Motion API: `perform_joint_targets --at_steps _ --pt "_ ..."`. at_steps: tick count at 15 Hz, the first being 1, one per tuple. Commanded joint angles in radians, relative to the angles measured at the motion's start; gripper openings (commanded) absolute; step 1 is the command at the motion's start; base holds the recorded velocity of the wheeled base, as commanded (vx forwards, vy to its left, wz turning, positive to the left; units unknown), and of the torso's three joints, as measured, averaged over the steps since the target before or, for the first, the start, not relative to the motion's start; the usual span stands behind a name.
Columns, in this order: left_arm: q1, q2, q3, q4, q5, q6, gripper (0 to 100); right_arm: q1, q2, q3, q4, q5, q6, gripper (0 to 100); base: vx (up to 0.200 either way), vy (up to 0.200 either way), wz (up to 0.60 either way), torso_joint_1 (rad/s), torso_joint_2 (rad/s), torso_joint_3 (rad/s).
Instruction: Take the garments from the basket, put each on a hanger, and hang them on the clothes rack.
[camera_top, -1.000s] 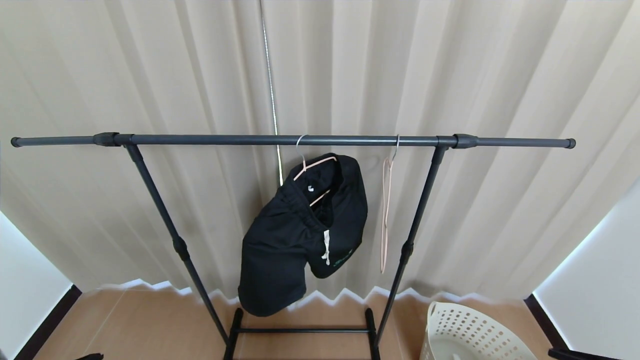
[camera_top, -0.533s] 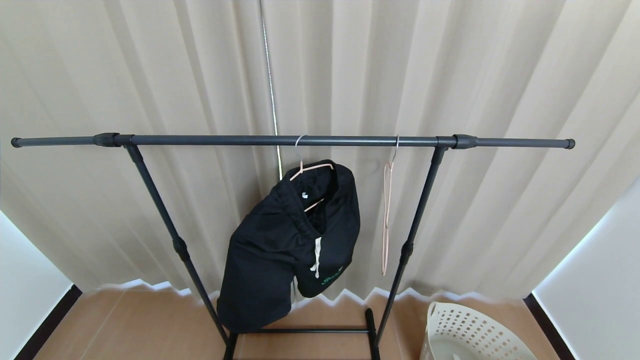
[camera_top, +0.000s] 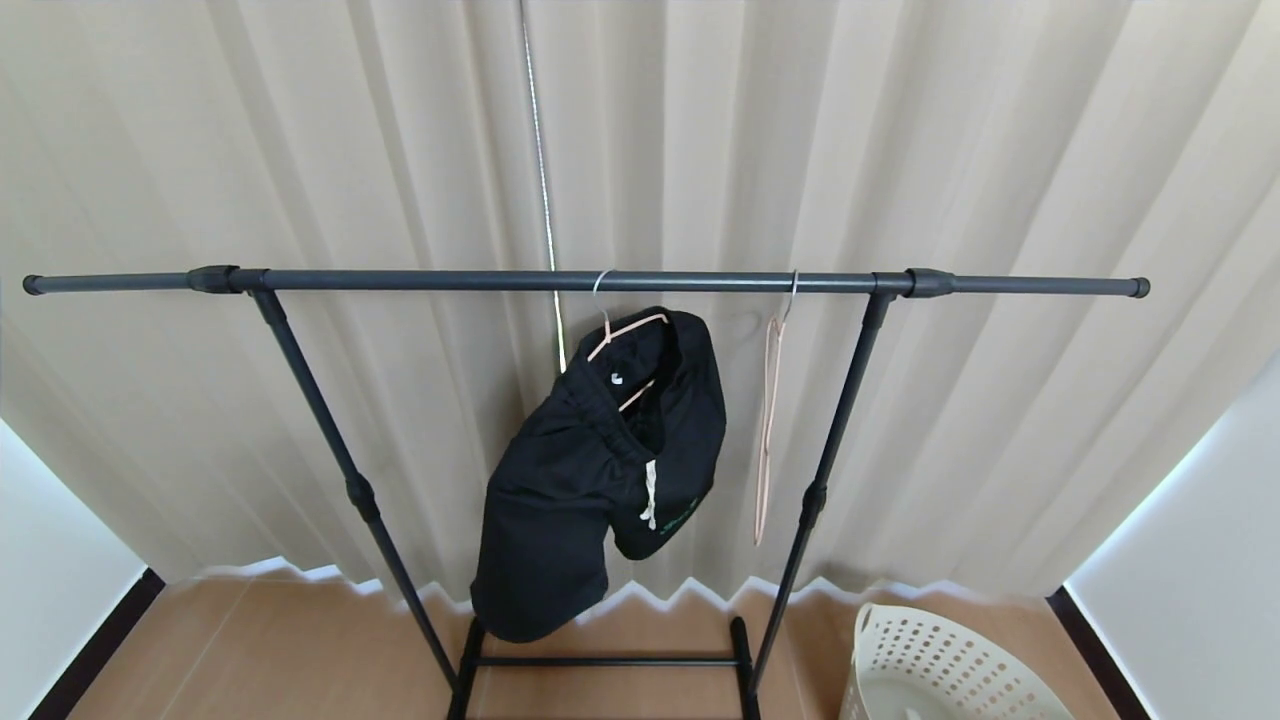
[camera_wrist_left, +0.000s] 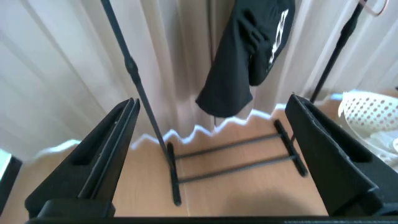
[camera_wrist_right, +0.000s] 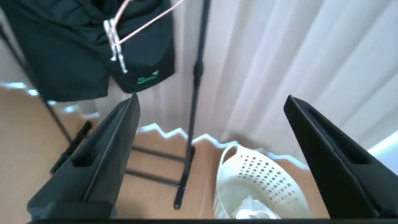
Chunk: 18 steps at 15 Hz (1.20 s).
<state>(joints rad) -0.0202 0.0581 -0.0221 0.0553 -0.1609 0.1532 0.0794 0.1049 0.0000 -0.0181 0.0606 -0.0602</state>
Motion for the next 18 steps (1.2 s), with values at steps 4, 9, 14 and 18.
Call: perform_joint_targets --at_steps 4,9,14,18 --pt "0.016 -0.058 0.005 -0.017 -0.028 0.017 100 -0.073 -0.102 0.000 -0.010 -0.008 0.020 100 0.000 0.000 0.00 0.000 0.00 0.000" --pt "0.016 -0.058 0.004 -0.017 -0.017 -0.112 100 -0.073 -0.103 0.000 -0.005 0.013 0.039 100 0.000 0.000 0.00 0.000 0.00 0.000" --pt "0.016 -0.058 0.004 -0.017 -0.020 -0.103 100 -0.073 -0.103 0.000 -0.005 0.013 0.036 100 0.000 0.000 0.00 -0.024 0.05 0.028" --pt "0.016 -0.058 0.004 -0.017 -0.020 -0.103 100 -0.073 -0.103 0.000 -0.005 0.015 0.030 100 0.000 0.000 0.00 -0.138 0.32 0.170"
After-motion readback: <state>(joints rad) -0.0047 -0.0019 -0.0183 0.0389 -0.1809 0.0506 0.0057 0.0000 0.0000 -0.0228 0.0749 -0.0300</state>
